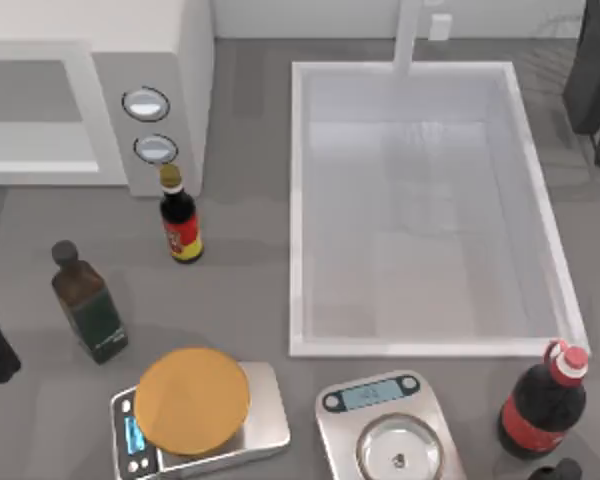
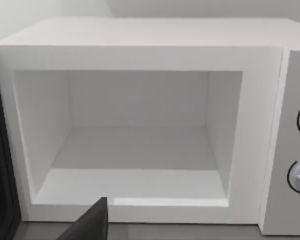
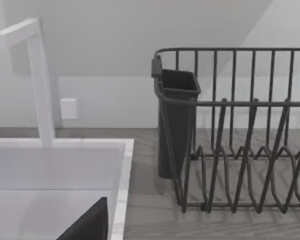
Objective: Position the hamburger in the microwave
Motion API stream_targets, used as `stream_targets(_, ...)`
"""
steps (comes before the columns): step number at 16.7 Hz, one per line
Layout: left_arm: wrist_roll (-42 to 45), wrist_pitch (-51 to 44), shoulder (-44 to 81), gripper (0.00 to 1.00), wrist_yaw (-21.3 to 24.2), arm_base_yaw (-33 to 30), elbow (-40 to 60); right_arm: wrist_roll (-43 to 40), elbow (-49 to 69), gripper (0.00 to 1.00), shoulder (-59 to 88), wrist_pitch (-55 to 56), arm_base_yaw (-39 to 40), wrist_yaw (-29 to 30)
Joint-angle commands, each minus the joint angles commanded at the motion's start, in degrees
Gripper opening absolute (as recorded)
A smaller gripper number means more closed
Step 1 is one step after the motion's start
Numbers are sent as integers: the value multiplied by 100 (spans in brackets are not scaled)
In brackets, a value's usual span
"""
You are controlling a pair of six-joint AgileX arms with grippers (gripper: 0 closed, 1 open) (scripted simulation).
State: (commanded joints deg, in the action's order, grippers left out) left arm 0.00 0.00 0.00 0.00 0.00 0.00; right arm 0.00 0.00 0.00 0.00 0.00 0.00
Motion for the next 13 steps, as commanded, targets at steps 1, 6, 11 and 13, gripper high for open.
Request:
stream_targets(1, 0, 0, 0, 100, 0, 0, 0, 0, 0, 100, 0, 0, 0, 0)
stream_targets(6, 540, -320, 583, 100, 38, 38, 266, 0, 0, 100, 0, 0, 0, 0)
stream_targets(11, 2125, -1304, 2618, 100, 64, 271, 1178, 0, 0, 100, 0, 0, 0, 0)
stream_targets(13, 2909, -1814, 3721, 100, 60, 423, 1682, 0, 0, 100, 0, 0, 0, 0)
